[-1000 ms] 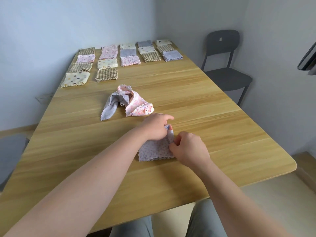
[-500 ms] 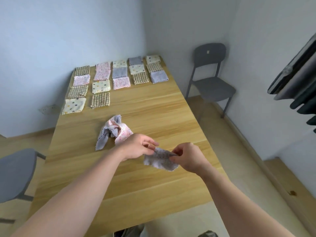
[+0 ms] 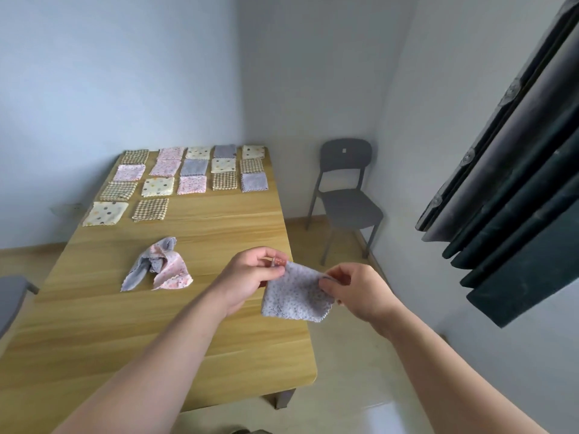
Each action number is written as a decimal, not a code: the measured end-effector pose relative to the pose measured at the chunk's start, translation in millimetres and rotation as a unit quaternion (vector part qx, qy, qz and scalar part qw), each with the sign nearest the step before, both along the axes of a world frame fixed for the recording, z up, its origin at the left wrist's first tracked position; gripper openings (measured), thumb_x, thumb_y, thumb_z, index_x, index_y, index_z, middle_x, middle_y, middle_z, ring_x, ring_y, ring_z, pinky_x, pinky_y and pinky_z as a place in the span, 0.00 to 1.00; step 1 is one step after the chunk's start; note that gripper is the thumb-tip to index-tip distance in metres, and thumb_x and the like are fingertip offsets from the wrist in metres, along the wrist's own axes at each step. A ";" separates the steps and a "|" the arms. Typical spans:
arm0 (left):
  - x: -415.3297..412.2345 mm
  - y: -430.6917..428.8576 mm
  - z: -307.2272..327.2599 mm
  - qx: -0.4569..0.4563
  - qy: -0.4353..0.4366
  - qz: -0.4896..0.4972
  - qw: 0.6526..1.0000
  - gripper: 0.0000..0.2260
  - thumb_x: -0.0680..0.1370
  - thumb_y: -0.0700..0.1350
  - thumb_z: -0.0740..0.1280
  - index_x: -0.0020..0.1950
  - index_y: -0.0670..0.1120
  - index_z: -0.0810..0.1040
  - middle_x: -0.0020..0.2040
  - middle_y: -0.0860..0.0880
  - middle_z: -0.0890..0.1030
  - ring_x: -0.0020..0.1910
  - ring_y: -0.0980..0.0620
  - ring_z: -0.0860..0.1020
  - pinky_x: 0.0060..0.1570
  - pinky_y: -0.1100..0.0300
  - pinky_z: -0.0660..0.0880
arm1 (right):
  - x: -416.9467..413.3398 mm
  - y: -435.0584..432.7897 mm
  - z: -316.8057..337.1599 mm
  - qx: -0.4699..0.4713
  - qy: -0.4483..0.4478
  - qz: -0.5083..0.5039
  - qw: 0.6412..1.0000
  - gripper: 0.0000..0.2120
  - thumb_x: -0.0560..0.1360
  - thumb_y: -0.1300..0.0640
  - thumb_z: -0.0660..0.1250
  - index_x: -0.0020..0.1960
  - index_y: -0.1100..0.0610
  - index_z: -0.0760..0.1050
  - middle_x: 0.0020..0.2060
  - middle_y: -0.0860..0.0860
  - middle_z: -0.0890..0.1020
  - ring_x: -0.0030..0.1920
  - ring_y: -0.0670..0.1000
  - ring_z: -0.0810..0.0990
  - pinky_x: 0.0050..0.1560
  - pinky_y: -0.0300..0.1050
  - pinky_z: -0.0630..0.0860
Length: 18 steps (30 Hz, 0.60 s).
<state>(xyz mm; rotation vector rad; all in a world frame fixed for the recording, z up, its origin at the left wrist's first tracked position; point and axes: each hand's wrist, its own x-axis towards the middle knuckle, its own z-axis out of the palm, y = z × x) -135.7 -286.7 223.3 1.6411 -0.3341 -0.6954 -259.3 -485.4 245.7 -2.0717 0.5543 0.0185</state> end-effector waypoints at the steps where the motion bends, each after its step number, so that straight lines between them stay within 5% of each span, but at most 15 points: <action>1: -2.3 -13.1 2.1 -0.012 0.012 0.007 1.000 0.09 0.78 0.33 0.70 0.55 0.44 0.83 0.42 0.49 0.85 0.46 0.52 0.82 0.51 0.58 0.77 | -2.4 -11.8 -0.9 0.030 -0.002 -0.011 0.999 0.04 0.76 0.53 0.74 0.45 0.54 0.83 0.40 0.51 0.86 0.37 0.48 0.80 0.46 0.51 0.81; 12: 24.0 -161.6 -22.4 -0.069 0.089 0.110 0.988 0.07 0.78 0.37 0.72 0.55 0.45 0.83 0.44 0.49 0.86 0.43 0.55 0.84 0.41 0.62 0.78 | 30.9 -130.6 -24.0 0.349 0.013 -0.094 0.932 0.12 0.79 0.52 0.71 0.58 0.59 0.78 0.51 0.53 0.86 0.48 0.52 0.86 0.43 0.45 0.81; 18: 51.9 -243.5 -28.6 -0.103 0.179 0.082 0.975 0.11 0.80 0.42 0.69 0.62 0.42 0.82 0.57 0.43 0.85 0.58 0.45 0.83 0.60 0.48 0.78 | 63.3 -214.2 -25.8 0.314 0.046 -0.126 0.940 0.05 0.77 0.67 0.71 0.52 0.62 0.82 0.47 0.55 0.87 0.44 0.54 0.87 0.43 0.47 0.82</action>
